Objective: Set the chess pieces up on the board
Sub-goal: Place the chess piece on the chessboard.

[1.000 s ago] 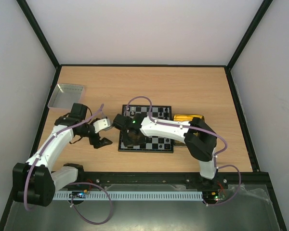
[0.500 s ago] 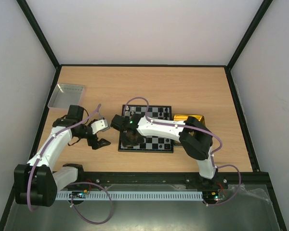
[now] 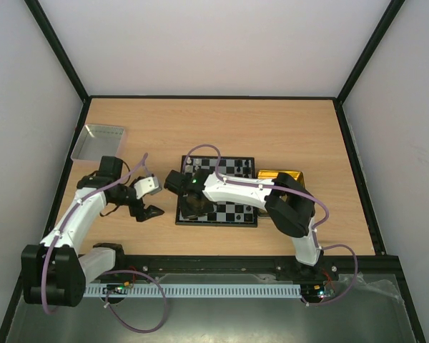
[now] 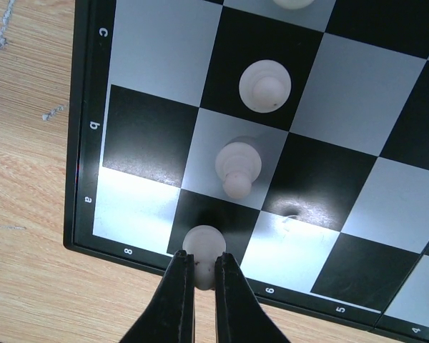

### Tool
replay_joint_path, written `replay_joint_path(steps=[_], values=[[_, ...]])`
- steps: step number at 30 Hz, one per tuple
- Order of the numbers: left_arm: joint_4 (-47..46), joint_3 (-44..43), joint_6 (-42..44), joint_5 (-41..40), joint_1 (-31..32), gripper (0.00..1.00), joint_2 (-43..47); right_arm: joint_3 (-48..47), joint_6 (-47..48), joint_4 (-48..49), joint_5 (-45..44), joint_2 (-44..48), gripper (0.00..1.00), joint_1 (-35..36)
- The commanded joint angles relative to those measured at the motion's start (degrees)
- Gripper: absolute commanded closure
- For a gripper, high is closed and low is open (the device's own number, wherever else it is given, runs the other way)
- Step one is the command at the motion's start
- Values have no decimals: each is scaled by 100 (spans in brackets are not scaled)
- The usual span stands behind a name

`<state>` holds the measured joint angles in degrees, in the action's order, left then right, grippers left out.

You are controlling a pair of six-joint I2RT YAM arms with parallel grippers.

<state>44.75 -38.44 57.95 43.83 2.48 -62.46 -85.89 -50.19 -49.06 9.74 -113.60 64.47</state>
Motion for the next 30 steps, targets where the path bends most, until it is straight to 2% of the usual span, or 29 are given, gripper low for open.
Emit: replay_joint_path(steps=[1,13,18,30], values=[[132,60,164,243,-79,9,102,-131,1,-227,0,-140,98,-21],[86,79,120,310,-152,8,163,-86,-44,-221,6,-169,97,-22],[87,63,120,294,-151,8,138,-136,-62,-246,-65,-147,90,-22],[86,47,71,286,-151,6,152,-357,-30,-328,-207,-93,86,-57]])
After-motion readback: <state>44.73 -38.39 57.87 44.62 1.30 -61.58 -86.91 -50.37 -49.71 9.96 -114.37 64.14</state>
